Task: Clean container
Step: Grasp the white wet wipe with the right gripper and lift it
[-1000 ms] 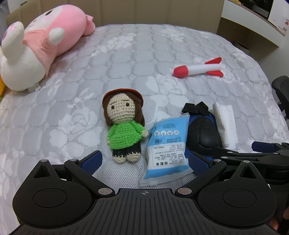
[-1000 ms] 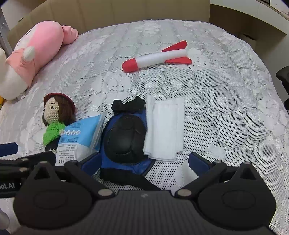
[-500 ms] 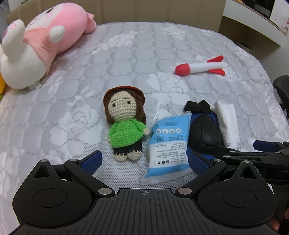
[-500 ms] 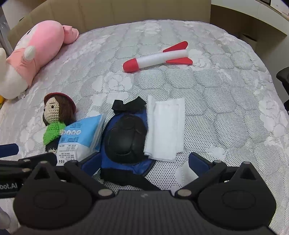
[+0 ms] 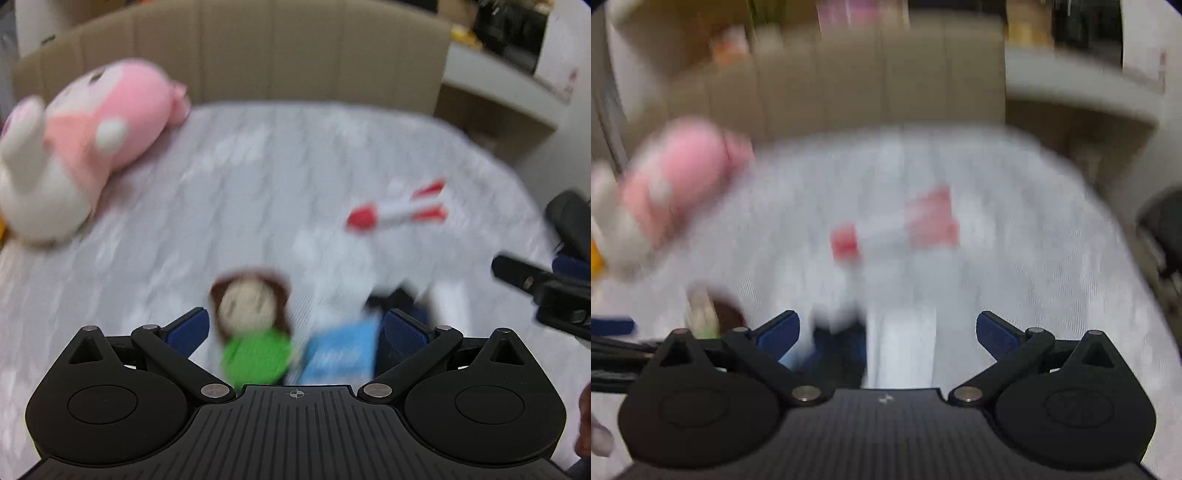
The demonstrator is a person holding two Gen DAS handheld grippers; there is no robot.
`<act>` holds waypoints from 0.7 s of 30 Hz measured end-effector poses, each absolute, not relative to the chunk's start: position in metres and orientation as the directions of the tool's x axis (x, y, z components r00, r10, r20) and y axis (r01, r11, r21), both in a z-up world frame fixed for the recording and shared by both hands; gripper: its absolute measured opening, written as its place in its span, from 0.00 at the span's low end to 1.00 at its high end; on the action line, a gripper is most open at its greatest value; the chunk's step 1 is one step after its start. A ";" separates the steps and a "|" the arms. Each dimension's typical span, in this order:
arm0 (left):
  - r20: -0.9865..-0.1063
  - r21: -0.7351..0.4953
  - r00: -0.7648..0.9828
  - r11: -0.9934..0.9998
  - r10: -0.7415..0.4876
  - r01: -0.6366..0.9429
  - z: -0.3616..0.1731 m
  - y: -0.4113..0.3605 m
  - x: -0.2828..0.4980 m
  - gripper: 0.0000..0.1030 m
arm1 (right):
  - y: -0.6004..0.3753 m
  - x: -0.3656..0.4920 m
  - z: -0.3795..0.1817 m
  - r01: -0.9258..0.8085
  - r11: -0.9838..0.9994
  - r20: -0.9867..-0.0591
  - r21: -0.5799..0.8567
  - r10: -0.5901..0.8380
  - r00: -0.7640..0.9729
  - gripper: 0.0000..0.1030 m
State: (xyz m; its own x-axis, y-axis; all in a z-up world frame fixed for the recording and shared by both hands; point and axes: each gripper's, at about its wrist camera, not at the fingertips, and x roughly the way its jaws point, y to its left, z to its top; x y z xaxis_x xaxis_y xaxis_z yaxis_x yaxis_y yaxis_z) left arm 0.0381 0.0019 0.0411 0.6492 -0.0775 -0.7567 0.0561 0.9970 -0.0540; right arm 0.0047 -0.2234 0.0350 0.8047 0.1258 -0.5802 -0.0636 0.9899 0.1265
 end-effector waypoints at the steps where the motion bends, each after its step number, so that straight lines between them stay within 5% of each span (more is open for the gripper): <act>1: -0.740 -0.065 0.667 0.996 -0.089 0.060 0.048 0.000 0.043 1.00 | -0.229 0.003 0.042 -0.076 0.987 -0.510 0.144 0.140 0.849 1.00; 3: -0.727 -0.079 0.679 0.995 -0.104 0.068 0.052 -0.004 0.052 1.00 | -0.239 0.011 0.040 -0.067 0.980 -0.478 0.188 0.151 0.866 1.00; 5: -0.743 -0.092 0.655 0.991 -0.134 0.098 0.042 -0.010 0.054 1.00 | -0.247 0.037 0.015 -0.035 0.976 -0.650 0.216 0.171 0.740 0.99; 7: -0.748 -0.111 0.639 0.983 -0.178 0.144 0.026 -0.009 0.048 1.00 | -0.253 0.053 -0.009 -0.041 0.969 -0.754 0.242 0.215 0.621 0.79; 12: -0.837 -0.207 0.477 0.962 -0.268 0.177 -0.019 -0.001 0.052 1.00 | -0.257 0.063 -0.016 -0.027 0.985 -0.772 0.168 0.149 0.617 0.80; 15: -0.827 -0.323 0.433 0.933 -0.359 0.158 -0.018 0.007 0.058 1.00 | -0.255 0.075 -0.028 -0.083 0.985 -0.801 0.148 0.169 0.575 0.65; 21: -0.857 -0.297 0.371 0.931 -0.358 0.214 -0.027 -0.010 0.062 1.00 | -0.258 0.095 -0.078 0.022 0.927 -0.835 0.373 0.326 0.443 0.64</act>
